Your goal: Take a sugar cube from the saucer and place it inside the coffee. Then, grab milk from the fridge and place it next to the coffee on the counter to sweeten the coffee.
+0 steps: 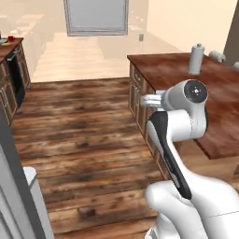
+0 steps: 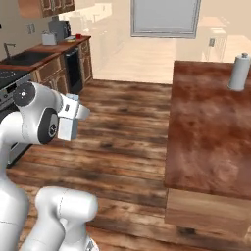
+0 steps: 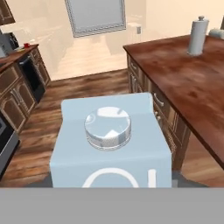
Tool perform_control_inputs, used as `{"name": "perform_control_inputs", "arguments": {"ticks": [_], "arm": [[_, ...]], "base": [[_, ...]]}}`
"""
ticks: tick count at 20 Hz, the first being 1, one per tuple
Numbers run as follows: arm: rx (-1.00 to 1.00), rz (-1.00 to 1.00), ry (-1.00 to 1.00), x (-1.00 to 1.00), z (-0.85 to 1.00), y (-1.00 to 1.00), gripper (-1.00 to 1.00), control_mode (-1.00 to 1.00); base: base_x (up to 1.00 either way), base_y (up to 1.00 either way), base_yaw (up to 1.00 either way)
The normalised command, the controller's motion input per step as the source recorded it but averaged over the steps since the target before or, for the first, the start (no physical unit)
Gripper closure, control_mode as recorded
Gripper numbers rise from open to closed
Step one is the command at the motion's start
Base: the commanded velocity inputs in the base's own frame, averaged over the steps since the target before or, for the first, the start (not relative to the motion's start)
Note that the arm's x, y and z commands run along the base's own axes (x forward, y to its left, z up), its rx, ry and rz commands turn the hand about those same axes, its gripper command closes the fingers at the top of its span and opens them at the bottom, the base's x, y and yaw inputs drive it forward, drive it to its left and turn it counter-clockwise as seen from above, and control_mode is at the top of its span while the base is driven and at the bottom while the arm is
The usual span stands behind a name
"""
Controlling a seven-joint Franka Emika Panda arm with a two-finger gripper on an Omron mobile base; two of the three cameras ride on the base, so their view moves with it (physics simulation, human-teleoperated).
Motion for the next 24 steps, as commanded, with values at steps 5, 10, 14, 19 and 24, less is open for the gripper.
{"name": "perform_control_inputs", "arguments": {"ticks": [5,10,14,19,24], "arm": [[0.00,0.00,0.00,0.00,0.00,0.00,1.00,1.00],[0.00,0.00,0.00,0.00,0.00,0.00,1.00,1.00],[0.00,0.00,0.00,0.00,0.00,0.00,1.00,1.00],[0.00,0.00,0.00,0.00,0.00,0.00,1.00,1.00],[0.00,0.00,0.00,0.00,0.00,0.00,1.00,1.00]], "base": [[1.00,0.34,0.11],[1.00,0.40,0.20],[1.00,0.32,0.26],[1.00,0.20,0.29],[1.00,0.04,0.29]]}}
